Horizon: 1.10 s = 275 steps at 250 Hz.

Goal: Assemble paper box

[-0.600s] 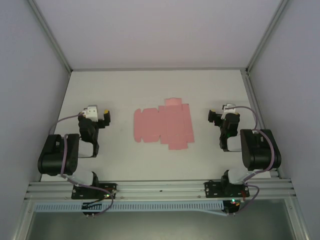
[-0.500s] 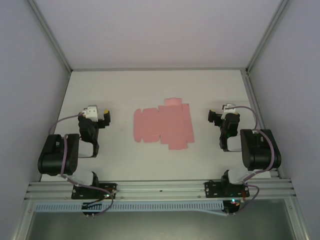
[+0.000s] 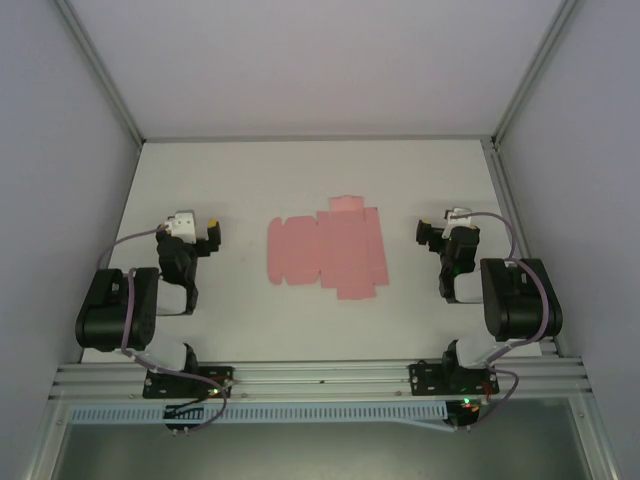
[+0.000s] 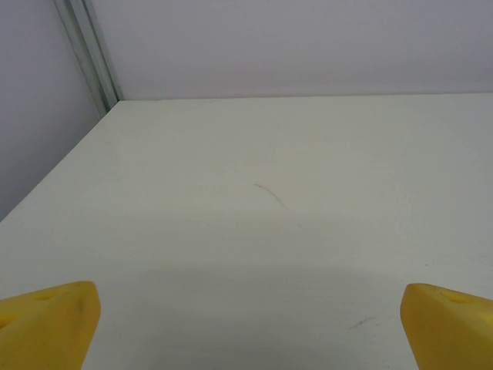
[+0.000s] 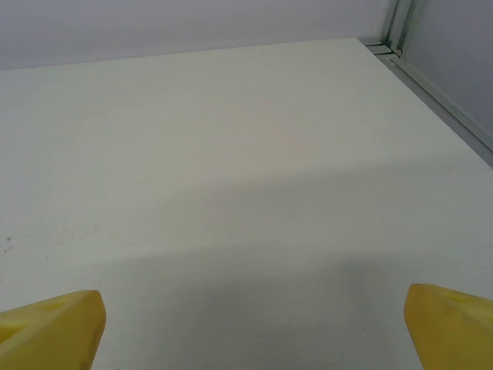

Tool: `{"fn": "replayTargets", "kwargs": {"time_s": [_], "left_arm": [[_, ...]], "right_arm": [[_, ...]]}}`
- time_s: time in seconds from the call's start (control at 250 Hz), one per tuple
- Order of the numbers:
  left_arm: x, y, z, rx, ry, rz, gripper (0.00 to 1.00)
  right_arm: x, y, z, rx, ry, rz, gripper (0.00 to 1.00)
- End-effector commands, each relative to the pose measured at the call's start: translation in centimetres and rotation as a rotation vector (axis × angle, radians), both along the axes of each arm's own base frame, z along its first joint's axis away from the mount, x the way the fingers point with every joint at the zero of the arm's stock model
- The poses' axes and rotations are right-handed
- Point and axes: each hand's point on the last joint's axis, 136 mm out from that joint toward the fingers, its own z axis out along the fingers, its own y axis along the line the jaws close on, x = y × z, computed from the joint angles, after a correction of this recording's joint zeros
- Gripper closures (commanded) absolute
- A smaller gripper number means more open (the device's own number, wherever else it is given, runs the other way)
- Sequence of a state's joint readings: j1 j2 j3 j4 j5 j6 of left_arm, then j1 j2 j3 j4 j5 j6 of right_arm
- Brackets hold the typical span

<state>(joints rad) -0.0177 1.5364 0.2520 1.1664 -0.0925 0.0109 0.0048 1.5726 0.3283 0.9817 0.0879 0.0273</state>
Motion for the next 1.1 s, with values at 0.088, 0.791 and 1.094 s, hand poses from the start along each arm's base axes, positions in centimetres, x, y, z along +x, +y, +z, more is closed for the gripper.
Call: {"fn": "replayTargets", "kwargs": {"time_s": [0.088, 0.791, 1.094], "left_arm": [[0.5, -0.3, 0.6, 0.019, -0.019, -0.017, 0.00], [-0.2, -1.0, 7.0, -0.085, -0.038, -0.024, 0.00], [-1.4, -8.3, 9.1, -0.439, 0.218, -0.185, 0.00]], "right_arm": [[0.5, 0.2, 1.3, 0.016, -0.046, 0.007, 0.00], [-0.1, 1.8, 6.6, 0.047, -0.014, 0.061, 0.00], [-2.2, 11.5, 9.8, 0.286, 0.267, 0.218, 0.01]]}}
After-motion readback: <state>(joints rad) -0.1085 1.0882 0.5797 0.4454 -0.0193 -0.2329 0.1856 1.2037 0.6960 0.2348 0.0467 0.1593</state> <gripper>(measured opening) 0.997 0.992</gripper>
